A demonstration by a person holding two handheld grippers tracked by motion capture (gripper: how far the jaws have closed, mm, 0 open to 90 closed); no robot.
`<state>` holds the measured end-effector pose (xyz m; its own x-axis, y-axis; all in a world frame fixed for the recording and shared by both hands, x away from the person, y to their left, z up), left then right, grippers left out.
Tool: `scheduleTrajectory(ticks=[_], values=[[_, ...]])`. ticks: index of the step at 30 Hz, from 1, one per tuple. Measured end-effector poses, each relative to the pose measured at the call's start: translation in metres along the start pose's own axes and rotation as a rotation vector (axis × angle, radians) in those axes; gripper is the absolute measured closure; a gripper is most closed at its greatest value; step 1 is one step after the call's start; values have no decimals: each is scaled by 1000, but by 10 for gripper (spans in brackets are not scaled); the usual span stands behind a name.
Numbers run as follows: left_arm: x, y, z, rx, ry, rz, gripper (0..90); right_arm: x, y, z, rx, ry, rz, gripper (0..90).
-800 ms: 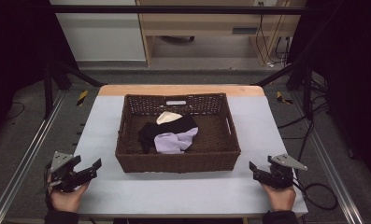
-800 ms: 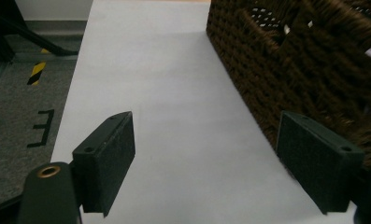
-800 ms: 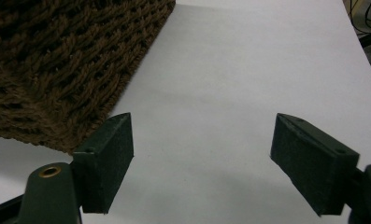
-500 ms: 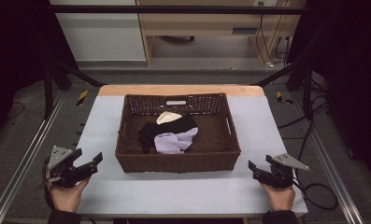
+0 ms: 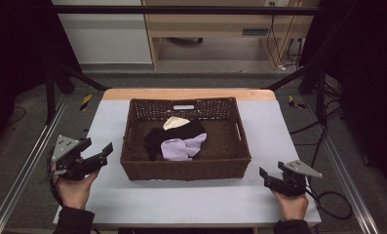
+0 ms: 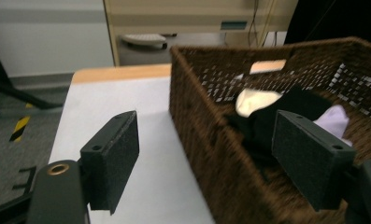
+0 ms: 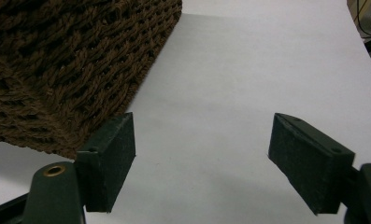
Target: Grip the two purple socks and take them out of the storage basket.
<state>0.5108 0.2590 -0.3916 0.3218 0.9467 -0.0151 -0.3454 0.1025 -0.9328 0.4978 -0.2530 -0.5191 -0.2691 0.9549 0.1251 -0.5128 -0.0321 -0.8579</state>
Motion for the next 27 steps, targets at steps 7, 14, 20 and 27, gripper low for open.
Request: scheduleTrajectory(ticks=[7,14,20,27], values=[[-26,-35,-14,-27,35,-35,240,0,0,0,-1,-2,3,240],[-54,-61,-38,-43,81,-73,271,0,-1,0,-1,-5,1,258],[-65,-70,-60,-42,98,-93,301,-1,-2,1,-5,-4,6,270],[-72,-71,-91,-32,84,-121,284,-1,-2,0,-4,-1,15,276]])
Point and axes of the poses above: each handheld gripper's, and its own axes: z roughly backward along the jaws, y roughly out of its underside, x roughly to its left, the point moved 10 cm from there along -z, roughly forward along the jaws, and after that the axes turned 3 degrees about -z, right-handed, at the moved point
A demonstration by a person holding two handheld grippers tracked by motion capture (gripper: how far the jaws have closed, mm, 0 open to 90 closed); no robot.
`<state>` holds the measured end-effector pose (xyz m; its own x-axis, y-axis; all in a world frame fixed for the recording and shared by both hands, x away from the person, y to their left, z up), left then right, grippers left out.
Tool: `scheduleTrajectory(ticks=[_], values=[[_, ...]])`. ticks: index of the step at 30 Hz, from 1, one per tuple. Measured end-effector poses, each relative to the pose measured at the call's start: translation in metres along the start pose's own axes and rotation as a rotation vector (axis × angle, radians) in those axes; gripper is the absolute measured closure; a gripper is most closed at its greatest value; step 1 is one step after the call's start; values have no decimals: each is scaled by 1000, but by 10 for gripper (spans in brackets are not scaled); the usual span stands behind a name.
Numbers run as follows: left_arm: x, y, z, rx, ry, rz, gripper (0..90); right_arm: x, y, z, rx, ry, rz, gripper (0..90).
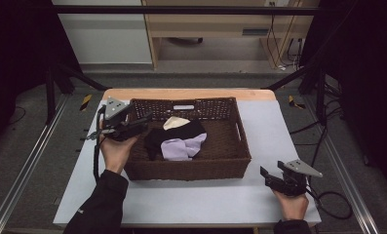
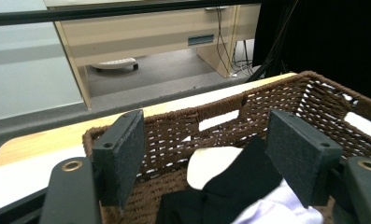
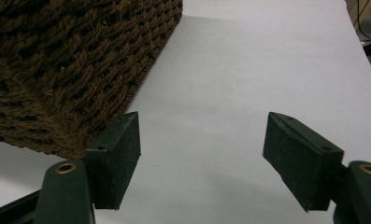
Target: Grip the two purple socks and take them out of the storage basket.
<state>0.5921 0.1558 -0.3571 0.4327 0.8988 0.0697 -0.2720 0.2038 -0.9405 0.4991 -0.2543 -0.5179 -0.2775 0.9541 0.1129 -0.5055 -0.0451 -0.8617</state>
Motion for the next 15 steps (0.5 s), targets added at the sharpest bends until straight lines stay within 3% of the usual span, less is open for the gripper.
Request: scheduleTrajectory(ticks=[8,15], values=[[-9,7,-33,22,35,6,284,0,0,0,0,-4,1,278],[-20,33,-61,120,41,-38,291,0,0,-1,1,-3,13,279]])
Point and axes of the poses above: each handheld gripper's, and its own axes: z roughly backward along the jaws, y roughly out of its underside, x roughly to its left, the point moved 10 cm from there along -z, roughly forward along the jaws, and after that the axes turned 3 degrees about -z, right-handed, at the moved point
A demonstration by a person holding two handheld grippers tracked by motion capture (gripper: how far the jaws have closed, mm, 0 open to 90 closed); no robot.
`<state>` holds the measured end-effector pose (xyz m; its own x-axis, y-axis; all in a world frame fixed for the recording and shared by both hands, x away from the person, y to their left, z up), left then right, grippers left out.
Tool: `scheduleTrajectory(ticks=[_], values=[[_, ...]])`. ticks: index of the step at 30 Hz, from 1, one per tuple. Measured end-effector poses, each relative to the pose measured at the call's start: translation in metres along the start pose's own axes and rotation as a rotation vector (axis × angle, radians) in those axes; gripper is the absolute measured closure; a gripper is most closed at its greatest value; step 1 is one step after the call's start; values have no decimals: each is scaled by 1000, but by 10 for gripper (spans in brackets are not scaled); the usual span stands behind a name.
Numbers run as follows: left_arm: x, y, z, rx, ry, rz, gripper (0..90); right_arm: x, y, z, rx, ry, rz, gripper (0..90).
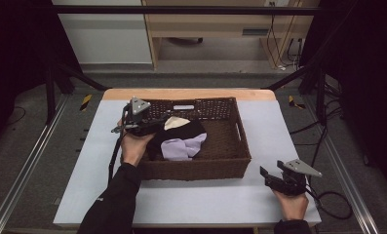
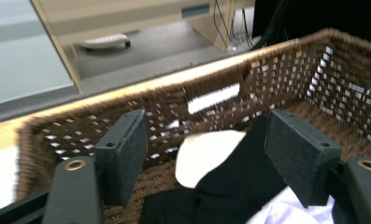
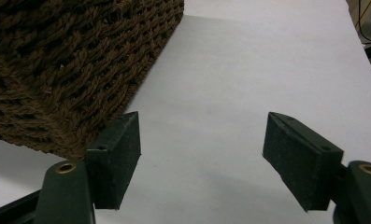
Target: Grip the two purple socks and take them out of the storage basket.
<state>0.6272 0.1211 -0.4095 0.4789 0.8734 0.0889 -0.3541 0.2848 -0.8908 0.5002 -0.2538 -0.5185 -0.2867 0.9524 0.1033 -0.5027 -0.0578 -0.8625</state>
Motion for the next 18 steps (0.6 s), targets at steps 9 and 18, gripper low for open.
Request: scheduleTrajectory(ticks=[9,18], values=[[-14,22,-16,92,37,-58,313,0,1,-1,7,6,0,258],[-25,41,-25,211,65,-174,353,0,3,-4,16,19,13,245]])
Point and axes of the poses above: each handheld gripper's, and its own axes: z roughly backward along the jaws, y roughly out of its underside, x roughly to its left, the point moved 10 cm from there along -z, roughly forward along the jaws, and after that the axes turned 3 degrees about -z, right-handed, at the moved point
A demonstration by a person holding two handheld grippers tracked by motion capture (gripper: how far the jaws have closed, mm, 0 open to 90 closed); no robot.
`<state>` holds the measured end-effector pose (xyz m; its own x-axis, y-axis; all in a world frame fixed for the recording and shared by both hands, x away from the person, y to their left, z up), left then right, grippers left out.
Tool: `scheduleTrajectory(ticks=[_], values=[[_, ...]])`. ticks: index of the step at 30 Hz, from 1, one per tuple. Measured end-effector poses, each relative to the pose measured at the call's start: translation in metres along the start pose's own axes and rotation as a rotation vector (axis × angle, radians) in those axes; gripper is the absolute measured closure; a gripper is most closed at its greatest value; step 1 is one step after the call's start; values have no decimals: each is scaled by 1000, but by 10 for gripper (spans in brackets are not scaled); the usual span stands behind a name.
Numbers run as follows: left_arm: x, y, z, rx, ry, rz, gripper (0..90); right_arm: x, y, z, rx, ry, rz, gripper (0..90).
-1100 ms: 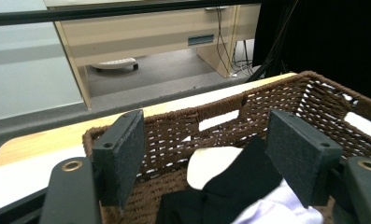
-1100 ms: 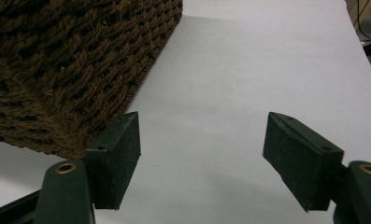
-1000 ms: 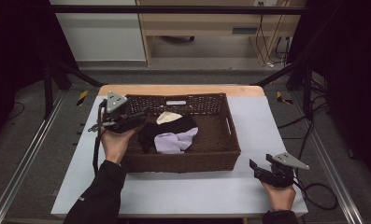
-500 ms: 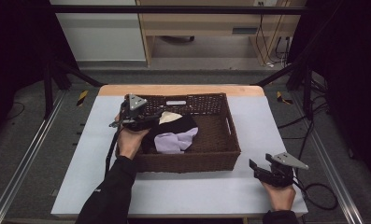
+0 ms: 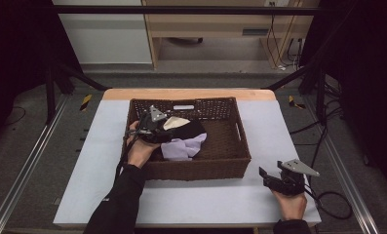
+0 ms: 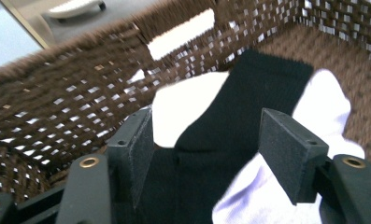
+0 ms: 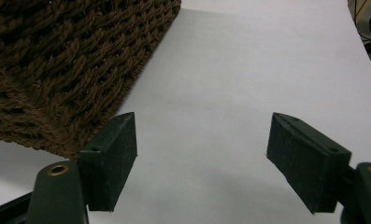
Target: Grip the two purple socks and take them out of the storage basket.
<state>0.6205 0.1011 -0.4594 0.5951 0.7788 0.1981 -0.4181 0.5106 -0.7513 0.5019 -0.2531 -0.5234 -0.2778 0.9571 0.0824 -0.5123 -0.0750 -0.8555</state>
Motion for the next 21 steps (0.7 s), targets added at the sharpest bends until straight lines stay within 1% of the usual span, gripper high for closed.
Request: scheduleTrajectory(ticks=[1,2,3,5,6,7,8,10,11,12,13,16,18,19,21], values=[[0,0,0,0,0,0,353,0,0,0,0,0,0,245],[-2,4,-3,31,0,-16,356,1,1,0,4,-4,-3,248],[-3,5,-4,42,-1,-21,372,1,1,0,5,-4,-1,249],[-4,6,-5,46,7,-22,389,1,1,0,7,-5,0,251],[-7,9,-7,71,20,-23,401,1,1,0,7,-7,-1,252],[-7,9,-7,71,20,-23,405,1,1,0,7,-7,-1,252],[-10,12,-9,98,29,-30,420,1,1,0,8,-8,-1,252],[-12,14,-10,118,36,-24,430,1,1,0,6,-10,0,252],[-12,14,-10,118,36,-24,431,1,1,0,6,-10,0,252],[-13,16,-11,140,43,-25,432,2,1,0,6,-11,-2,253],[-13,16,-11,140,43,-25,433,2,1,0,6,-11,-2,253],[-15,20,-13,171,64,-20,444,2,1,0,10,-13,-7,253],[-17,22,-14,188,77,-26,445,2,1,0,11,-14,-6,254],[-17,22,-14,188,77,-26,445,2,1,0,11,-15,-6,255],[-18,24,-16,211,91,-22,447,2,1,0,10,-15,-7,255]])
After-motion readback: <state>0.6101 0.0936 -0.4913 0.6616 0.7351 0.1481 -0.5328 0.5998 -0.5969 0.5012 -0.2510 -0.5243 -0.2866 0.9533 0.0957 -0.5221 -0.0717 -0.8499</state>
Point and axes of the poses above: each handheld gripper's, and its own axes: z roughly backward along the jaws, y roughly out of its underside, x roughly to its left, the point moved 10 cm from there along -z, roughly forward along the jaws, and after that the axes turned 3 degrees about -z, right-handed, at the moved point
